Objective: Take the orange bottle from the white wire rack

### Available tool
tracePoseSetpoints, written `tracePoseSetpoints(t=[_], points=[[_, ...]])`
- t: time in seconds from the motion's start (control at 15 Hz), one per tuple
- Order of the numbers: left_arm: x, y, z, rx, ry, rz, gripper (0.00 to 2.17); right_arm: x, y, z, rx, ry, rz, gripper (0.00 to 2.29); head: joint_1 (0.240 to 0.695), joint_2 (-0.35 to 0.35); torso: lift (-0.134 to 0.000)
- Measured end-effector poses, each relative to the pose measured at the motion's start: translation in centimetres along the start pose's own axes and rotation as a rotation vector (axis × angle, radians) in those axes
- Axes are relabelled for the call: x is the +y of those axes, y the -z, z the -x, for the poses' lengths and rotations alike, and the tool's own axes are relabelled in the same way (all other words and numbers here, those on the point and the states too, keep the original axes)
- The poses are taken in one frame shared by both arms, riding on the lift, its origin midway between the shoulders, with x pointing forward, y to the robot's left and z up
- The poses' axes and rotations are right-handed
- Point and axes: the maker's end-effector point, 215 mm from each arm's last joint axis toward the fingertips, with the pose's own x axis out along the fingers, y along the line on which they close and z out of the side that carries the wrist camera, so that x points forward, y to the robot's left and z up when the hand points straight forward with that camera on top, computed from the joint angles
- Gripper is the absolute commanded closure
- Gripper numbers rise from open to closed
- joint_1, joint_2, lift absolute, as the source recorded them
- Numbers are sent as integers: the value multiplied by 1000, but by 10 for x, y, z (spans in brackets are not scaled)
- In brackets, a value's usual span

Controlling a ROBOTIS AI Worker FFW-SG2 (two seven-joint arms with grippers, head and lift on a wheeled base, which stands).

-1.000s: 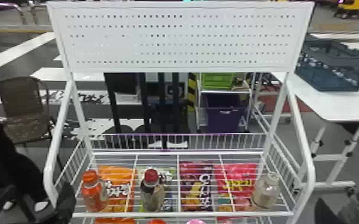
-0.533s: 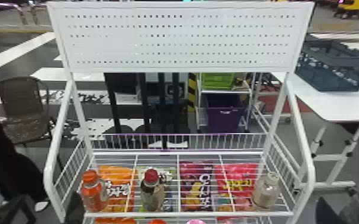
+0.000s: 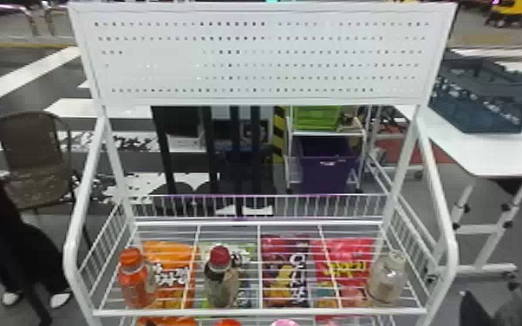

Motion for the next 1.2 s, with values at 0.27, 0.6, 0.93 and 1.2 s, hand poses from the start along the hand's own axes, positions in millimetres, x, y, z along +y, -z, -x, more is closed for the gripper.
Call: tracePoseSetpoints(t=[0.27,0.6,0.93,1.2], points=[[0,35,-3,-2,5,55,87,0,1,0,1,0,-1,826,499,0,0],[-9,62,-30,5,28,35,83,0,1,1,4,1,1,826,499,0,0],[-4,74,-77,9,26,-25,83,-4,0,5,12,6,15,826,499,0,0],[13,79,-104,15,-1,-54,83,-8,0,7,15,10,24,826,499,0,0]])
